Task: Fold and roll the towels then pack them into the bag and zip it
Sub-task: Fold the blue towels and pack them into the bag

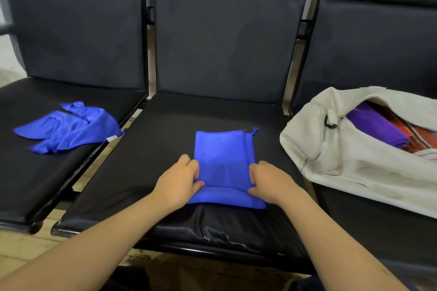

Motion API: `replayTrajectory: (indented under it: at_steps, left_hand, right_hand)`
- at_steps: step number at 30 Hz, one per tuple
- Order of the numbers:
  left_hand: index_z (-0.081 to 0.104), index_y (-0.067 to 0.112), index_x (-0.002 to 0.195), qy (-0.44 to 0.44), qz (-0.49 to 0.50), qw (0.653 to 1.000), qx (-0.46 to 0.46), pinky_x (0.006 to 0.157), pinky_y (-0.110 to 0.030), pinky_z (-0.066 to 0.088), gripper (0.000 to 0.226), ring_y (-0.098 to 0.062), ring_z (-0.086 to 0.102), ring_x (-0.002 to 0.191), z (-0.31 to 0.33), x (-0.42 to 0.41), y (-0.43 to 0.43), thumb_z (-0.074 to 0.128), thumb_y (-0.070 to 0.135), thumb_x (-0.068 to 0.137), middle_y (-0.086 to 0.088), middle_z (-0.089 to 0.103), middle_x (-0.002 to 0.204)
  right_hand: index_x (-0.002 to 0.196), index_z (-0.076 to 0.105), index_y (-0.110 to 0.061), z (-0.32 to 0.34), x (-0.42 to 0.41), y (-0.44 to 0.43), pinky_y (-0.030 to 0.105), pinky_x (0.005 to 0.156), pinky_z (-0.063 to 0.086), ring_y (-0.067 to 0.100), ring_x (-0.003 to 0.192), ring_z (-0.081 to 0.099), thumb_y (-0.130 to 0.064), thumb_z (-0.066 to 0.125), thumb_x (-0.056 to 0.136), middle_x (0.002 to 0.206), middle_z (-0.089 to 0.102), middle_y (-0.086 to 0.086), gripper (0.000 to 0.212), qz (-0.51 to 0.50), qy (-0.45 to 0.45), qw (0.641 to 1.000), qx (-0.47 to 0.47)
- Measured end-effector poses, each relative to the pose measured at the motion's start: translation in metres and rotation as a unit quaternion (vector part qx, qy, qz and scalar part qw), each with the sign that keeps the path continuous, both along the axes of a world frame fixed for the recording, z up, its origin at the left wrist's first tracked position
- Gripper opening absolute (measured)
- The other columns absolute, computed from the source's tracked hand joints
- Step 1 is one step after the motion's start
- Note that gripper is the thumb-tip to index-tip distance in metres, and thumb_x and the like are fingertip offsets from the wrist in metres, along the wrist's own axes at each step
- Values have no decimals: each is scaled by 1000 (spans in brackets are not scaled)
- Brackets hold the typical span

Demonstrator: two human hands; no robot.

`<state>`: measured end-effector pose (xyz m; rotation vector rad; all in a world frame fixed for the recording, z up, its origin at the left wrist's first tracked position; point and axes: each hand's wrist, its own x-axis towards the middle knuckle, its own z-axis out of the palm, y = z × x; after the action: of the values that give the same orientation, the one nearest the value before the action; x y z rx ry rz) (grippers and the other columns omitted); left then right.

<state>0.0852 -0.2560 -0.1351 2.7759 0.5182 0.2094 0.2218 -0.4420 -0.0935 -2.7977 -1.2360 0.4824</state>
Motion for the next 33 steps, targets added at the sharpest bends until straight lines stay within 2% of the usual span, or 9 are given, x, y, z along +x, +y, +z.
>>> replayTrajectory:
  at_steps: [3,6,9,12,16,21,26,28,33]
  left_hand:
    - [51,30,82,-23,-129,988,-85,71,-26,46,24,-5,51,76,13,-1,9,65,50,79,13,45,92]
    - [62,28,93,115,-212,961,-138,79,-17,45,26,1,52,86,21,-4,15,72,41,73,14,53,96]
    - [62,22,93,114,-192,968,-113,77,-14,41,13,1,50,83,14,-4,19,66,19,80,11,53,95]
    - [59,20,87,89,-150,979,-107,76,-27,45,8,-10,53,78,10,-2,20,55,14,85,7,59,88]
    - [46,37,81,84,-120,978,-148,69,-24,43,26,-8,52,72,10,-3,24,50,12,88,8,60,81]
    - [63,25,101,175,-170,958,-148,83,-17,43,22,-4,53,92,19,-8,28,66,19,80,15,52,99]
    - [55,24,72,135,-88,973,-168,65,-23,38,17,-11,49,71,20,-3,31,56,13,85,7,54,76]
    - [56,19,79,128,-60,972,-187,67,-25,38,11,-11,50,74,18,-2,31,54,13,87,5,55,79]
    - [57,15,95,106,3,977,-187,70,-27,43,9,-15,55,78,11,0,30,55,18,87,2,60,85]
  right_hand:
    - [82,52,-21,9,2,-2,33,72,48,17,81,55,-36,76,77,94,56,0,29,24,106,993,54]
    - [87,55,-25,12,0,-7,33,78,50,16,88,57,-37,86,66,99,58,-4,39,60,190,980,-22]
    - [91,57,-25,5,3,-6,28,79,49,18,95,57,-22,77,78,102,57,-4,24,66,160,985,-23]
    - [91,62,-19,7,5,-5,26,79,49,18,95,60,-15,59,88,98,60,-3,6,42,139,989,17]
    - [91,63,-19,9,7,-7,27,80,50,15,91,61,-19,58,88,93,64,-5,5,25,171,984,32]
    - [100,60,-25,4,3,-7,30,88,51,14,97,58,-36,82,71,106,60,-5,38,70,190,979,-19]
    - [89,61,-21,3,4,-1,25,72,45,16,85,55,-19,56,89,90,57,-3,5,53,149,987,17]
    - [90,60,-16,3,4,1,24,66,41,14,78,52,-21,50,93,86,55,-3,11,24,163,986,32]
    - [111,53,-13,-7,2,3,31,76,45,21,90,57,-24,45,98,105,58,5,19,-13,117,992,49]
